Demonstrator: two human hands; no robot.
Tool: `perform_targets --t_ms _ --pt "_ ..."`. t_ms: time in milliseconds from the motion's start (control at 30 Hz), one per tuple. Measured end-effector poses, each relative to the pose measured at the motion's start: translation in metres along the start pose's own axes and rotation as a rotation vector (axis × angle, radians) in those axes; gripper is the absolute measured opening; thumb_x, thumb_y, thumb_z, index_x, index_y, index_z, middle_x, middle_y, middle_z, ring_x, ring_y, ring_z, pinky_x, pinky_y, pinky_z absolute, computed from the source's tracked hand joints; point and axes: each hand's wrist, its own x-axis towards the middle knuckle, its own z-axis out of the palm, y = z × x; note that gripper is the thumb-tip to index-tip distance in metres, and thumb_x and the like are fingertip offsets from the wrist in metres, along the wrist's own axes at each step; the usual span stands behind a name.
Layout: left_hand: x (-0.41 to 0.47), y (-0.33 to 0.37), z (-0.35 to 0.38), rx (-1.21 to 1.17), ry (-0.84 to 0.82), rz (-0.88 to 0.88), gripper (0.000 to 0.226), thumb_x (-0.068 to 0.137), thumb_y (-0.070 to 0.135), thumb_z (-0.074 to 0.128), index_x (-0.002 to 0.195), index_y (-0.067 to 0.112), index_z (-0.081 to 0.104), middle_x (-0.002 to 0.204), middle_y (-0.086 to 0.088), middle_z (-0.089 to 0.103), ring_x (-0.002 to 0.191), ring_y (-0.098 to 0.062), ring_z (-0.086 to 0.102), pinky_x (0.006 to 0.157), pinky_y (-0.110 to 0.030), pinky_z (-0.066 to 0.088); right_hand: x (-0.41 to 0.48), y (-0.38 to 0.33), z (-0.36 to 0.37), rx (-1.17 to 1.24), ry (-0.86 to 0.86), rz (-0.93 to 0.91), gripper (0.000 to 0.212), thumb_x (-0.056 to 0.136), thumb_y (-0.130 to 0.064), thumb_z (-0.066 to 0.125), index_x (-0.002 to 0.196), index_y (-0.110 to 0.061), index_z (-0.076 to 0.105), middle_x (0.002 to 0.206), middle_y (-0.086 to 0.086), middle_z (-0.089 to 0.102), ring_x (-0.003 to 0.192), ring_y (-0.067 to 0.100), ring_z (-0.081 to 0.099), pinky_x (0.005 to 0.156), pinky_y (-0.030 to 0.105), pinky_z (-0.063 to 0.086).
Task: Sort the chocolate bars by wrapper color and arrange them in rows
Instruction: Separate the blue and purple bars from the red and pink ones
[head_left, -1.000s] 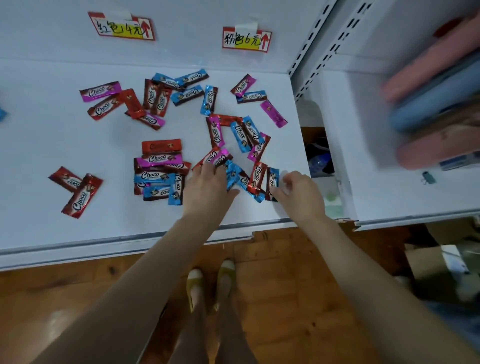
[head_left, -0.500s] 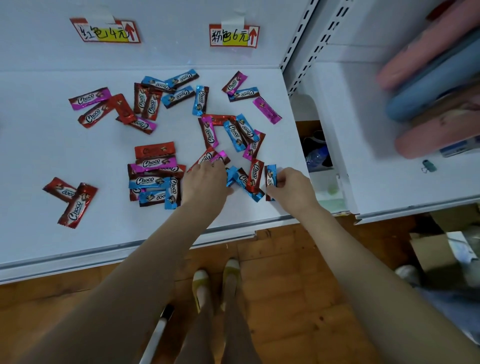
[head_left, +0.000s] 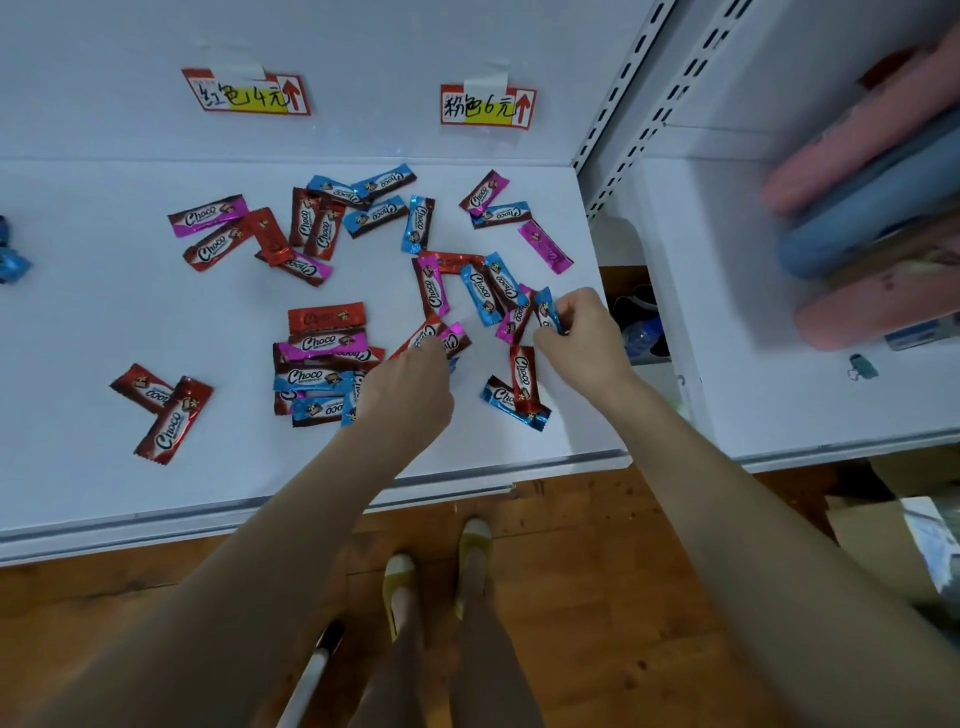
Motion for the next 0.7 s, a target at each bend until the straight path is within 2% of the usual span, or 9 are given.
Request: perform_targets --t_ms 67,167,200,300,367,433,500,600,700 --pt "0.001 -0.004 -0.005 -0.057 0.01 -0.017 0.016 0.091 0.011 0.049 0.103 0.011 0.038 0.092 -0.007 0.054 0.074 -0.022 0.049 0.061 -0.03 0.038 0.015 -0.004 0.002 -0.003 -0.016 -0.002 0.018 0.092 -0.012 0.051 0.105 -0.008 0.04 0.091 0.001 0.052 0.067 0.005 0.048 0.051 0.015 0.038" --pt "0.002 -0.008 -0.009 -0.143 0.076 -0.008 0.029 0.089 0.015 0.053 0.116 0.01 0.044 0.092 -0.004 0.051 0.077 -0.018 0.05 0.062 -0.028 0.04 0.042 -0.011 0.006 -0.037 -0.034 0.022 0.026 0.094 -0.018 0.048 0.115 -0.004 0.042 0.103 0.009 0.057 0.086 0.018 0.056 0.068 0.031 0.047" --pt "0.002 -0.009 -0.009 -0.166 0.104 -0.002 0.027 0.09 0.016 0.053 0.115 0.01 0.047 0.091 -0.002 0.049 0.077 -0.017 0.049 0.062 -0.026 0.038 0.052 -0.012 0.007 -0.084 -0.052 0.011 0.028 0.093 -0.022 0.051 0.113 -0.004 0.043 0.102 0.009 0.057 0.089 0.021 0.057 0.071 0.034 0.047" --pt "0.008 -0.005 -0.008 -0.268 0.193 -0.013 0.016 0.092 0.02 0.05 0.101 0.007 0.054 0.082 -0.001 0.046 0.069 -0.014 0.045 0.055 -0.022 0.032 0.076 -0.02 0.01 -0.312 -0.139 -0.02 0.03 0.087 -0.033 0.06 0.098 -0.009 0.048 0.083 0.003 0.052 0.082 0.021 0.053 0.066 0.03 0.038" --pt "0.017 0.001 -0.012 -0.367 0.236 -0.054 0.015 0.094 0.02 0.047 0.097 0.006 0.052 0.082 -0.005 0.049 0.071 -0.018 0.05 0.056 -0.025 0.034 0.088 -0.021 0.012 -0.375 -0.179 -0.015 0.028 0.082 -0.033 0.066 0.089 -0.011 0.051 0.081 0.002 0.052 0.083 0.023 0.055 0.064 0.029 0.036" --pt "0.029 0.01 -0.017 -0.433 0.239 -0.105 0.009 0.096 0.017 0.044 0.096 0.008 0.045 0.08 -0.004 0.048 0.074 -0.021 0.05 0.061 -0.03 0.036 0.098 -0.021 0.011 -0.324 -0.206 0.014 0.026 0.079 -0.028 0.069 0.076 -0.012 0.049 0.072 0.0 0.051 0.079 0.022 0.054 0.06 0.028 0.037" --pt "0.042 0.021 -0.021 -0.416 0.21 -0.156 0.008 0.097 0.019 0.043 0.096 0.011 0.041 0.076 0.001 0.044 0.072 -0.019 0.047 0.061 -0.03 0.036 0.104 -0.02 0.006 -0.169 -0.196 0.026 0.023 0.077 -0.02 0.07 0.068 -0.012 0.051 0.065 -0.002 0.05 0.071 0.019 0.054 0.053 0.024 0.037" --pt "0.065 0.038 -0.022 -0.296 0.157 -0.217 0.024 0.097 0.032 0.046 0.102 0.009 0.046 0.084 -0.003 0.046 0.075 -0.019 0.047 0.062 -0.03 0.037 0.106 -0.015 -0.01 0.076 -0.132 -0.024 0.019 0.077 -0.012 0.066 0.063 -0.013 0.052 0.058 -0.002 0.049 0.055 0.011 0.048 0.049 0.022 0.035" --pt "0.083 0.051 -0.021 -0.203 0.081 -0.268 0.04 0.092 0.044 0.052 0.109 0.008 0.048 0.086 -0.003 0.043 0.077 -0.018 0.045 0.063 -0.03 0.036 0.108 -0.008 -0.025 0.205 -0.084 -0.075 0.02 0.078 -0.011 0.064 0.065 -0.014 0.049 0.06 -0.002 0.049 0.054 0.008 0.044 0.053 0.023 0.036"
